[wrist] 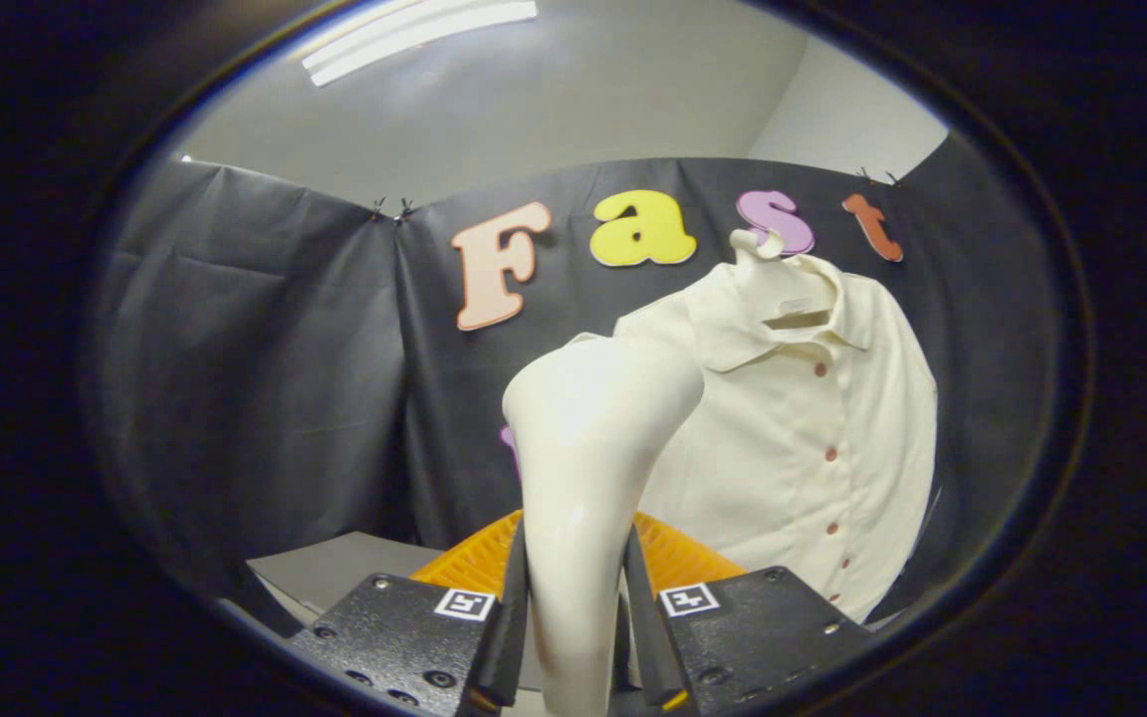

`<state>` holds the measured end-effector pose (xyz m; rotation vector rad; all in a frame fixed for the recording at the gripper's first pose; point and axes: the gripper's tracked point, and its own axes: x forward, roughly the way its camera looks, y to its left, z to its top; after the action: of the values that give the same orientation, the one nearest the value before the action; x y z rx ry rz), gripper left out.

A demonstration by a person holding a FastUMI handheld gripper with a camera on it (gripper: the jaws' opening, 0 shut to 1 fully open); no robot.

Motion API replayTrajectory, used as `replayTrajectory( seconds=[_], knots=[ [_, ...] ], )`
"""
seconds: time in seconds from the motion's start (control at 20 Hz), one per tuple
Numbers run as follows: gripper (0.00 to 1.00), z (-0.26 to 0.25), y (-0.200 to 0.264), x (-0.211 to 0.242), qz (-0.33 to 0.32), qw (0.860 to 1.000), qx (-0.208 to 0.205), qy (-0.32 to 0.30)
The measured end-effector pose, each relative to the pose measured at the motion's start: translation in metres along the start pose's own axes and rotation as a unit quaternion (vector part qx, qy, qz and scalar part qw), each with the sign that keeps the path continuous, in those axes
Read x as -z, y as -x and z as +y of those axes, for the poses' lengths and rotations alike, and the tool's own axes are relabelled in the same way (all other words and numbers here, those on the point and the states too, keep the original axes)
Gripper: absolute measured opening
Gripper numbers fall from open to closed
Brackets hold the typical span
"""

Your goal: Iron the clothes twice with a garment steamer, once on the left side and once on the right side.

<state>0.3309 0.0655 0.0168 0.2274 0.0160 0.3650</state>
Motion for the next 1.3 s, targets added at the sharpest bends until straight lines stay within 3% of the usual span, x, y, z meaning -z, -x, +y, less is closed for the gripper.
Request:
replayTrajectory(
  seconds=[0.25, 0.45, 0.8, 1.3],
  knots=[
    [0.46, -0.074, -0.02, -0.013, -0.016, 0.998, 0.067, -0.018],
    [0.46, -0.103, -0.042, 0.004, 0.009, 0.996, 0.093, -0.013],
    [0.46, -0.091, -0.077, 0.049, 0.038, 0.996, 0.072, -0.024],
    [0.46, -0.084, -0.066, 0.106, 0.07, 0.995, 0.074, -0.008]
  ],
)
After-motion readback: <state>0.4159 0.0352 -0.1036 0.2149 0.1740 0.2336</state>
